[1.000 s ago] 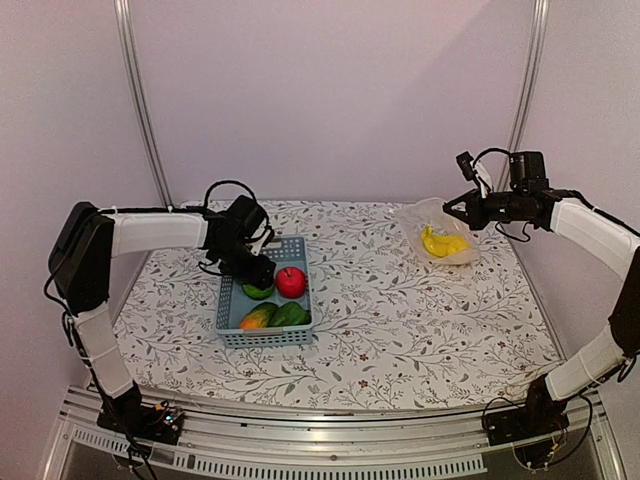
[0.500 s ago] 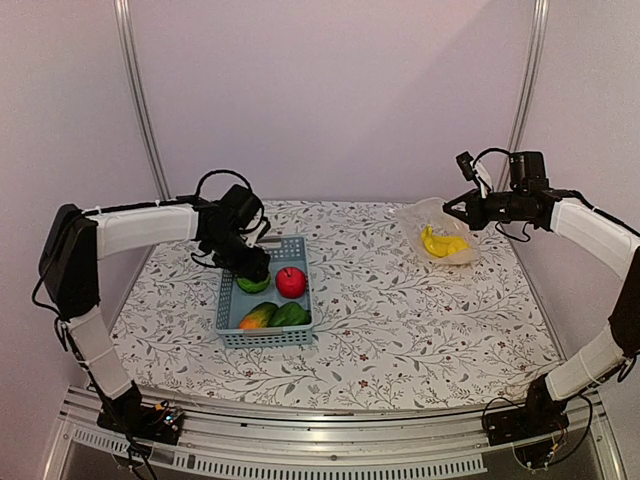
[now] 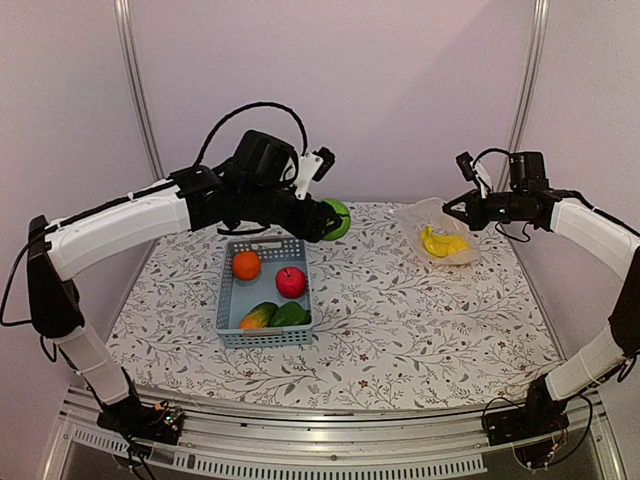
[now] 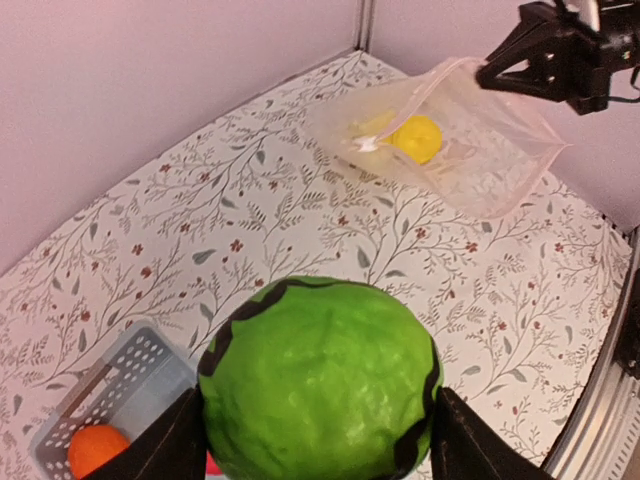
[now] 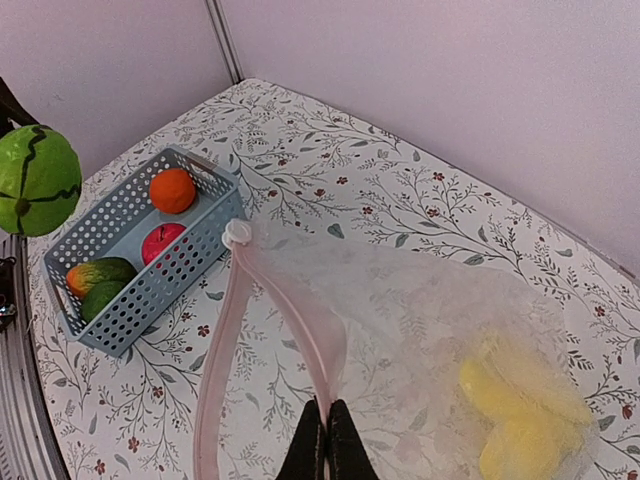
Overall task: Place the food in the zip-top bag and seal the zipper
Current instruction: Place the fake fruit in the zipper food storage bag.
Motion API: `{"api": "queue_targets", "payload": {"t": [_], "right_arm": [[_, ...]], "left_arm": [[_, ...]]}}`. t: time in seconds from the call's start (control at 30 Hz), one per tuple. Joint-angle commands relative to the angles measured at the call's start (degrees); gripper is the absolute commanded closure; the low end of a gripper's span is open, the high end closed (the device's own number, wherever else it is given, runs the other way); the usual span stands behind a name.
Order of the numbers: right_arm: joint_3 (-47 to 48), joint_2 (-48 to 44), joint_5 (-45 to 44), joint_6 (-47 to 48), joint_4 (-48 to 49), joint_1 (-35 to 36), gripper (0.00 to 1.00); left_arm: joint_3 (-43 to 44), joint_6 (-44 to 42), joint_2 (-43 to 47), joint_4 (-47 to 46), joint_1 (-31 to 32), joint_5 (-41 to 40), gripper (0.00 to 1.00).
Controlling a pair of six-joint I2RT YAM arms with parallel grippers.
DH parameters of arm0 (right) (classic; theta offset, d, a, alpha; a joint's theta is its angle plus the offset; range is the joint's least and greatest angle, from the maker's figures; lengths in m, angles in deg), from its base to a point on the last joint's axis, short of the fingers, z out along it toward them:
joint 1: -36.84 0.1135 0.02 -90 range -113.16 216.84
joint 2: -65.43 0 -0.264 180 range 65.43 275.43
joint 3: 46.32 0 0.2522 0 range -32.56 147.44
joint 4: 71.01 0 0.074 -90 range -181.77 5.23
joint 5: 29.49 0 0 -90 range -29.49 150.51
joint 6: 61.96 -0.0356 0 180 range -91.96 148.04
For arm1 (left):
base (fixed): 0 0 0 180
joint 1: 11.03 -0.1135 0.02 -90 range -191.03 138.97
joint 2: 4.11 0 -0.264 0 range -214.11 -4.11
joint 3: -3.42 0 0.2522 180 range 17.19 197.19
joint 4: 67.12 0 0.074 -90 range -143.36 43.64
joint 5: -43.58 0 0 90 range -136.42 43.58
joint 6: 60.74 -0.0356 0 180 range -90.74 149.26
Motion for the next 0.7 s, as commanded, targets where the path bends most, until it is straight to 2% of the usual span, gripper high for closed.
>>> {"api": "queue_targets", "payload": {"t": [0.0, 0.2, 0.4, 0.67], "right_arm": [[-0.8, -0.7, 1.9, 0.1, 0.5, -0.1, 1.00], [-1.1, -0.9, 4.4, -0.2, 0.5, 0.0, 1.00], [-1.0, -0.9, 7.4, -0.6, 0.4, 0.0, 1.00], [-1.1, -1.3, 9.0, -1.6, 0.4, 0.0, 1.00]], "left_arm": [[2.6, -4.4, -2.4, -10.7, 4.7, 2.9, 0.37], [7.1, -9.6, -7.1, -14.9, 9.8, 2.5, 0.36], [11.5, -8.2, -13.3, -20.1, 11.9, 2.2, 0.36], [23.6, -9.7, -24.9, -17.5, 13.6, -2.2, 0.34]]}}
